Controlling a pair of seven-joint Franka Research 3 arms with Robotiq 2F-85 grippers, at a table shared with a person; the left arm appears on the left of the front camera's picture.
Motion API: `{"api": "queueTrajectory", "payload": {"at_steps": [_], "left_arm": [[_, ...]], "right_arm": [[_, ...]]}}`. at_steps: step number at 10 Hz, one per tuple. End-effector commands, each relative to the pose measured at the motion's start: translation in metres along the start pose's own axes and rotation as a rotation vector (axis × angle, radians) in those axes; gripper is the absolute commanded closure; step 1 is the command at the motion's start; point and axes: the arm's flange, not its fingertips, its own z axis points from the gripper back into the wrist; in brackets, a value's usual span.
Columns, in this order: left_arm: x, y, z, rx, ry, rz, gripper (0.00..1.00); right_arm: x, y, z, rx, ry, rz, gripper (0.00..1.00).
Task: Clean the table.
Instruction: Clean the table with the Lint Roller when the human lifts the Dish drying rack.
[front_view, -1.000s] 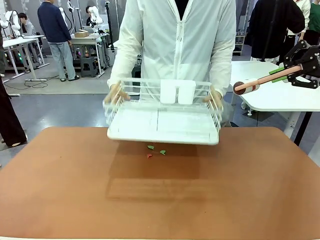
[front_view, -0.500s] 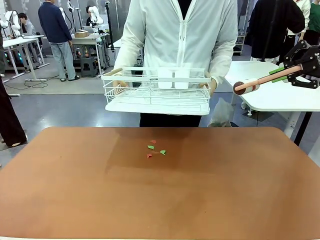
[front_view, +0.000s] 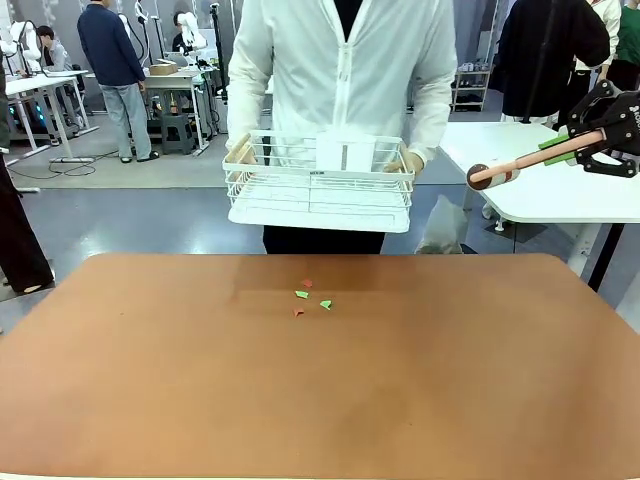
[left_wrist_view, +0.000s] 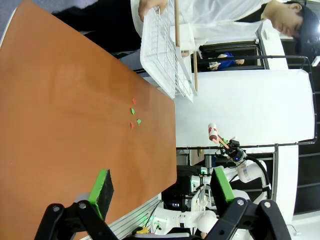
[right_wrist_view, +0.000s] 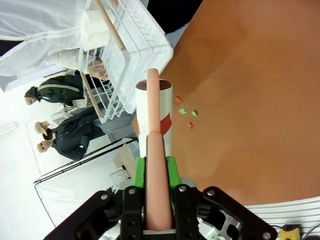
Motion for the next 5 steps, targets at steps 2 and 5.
{"api": "queueTrajectory", "payload": {"at_steps": [2, 5], "left_arm": [[0.001, -0.002, 0.002, -0.031, -0.011, 0.005, 0.00], [0.001, -0.002, 0.002, -0.031, -0.011, 0.005, 0.00]], "right_arm": [[0.025, 0.030, -0.015, -0.163, 0.177, 0.275, 0.79], [0.033, 0.032, -0.094, -0.172, 0.372, 0.538, 0.79]]}}
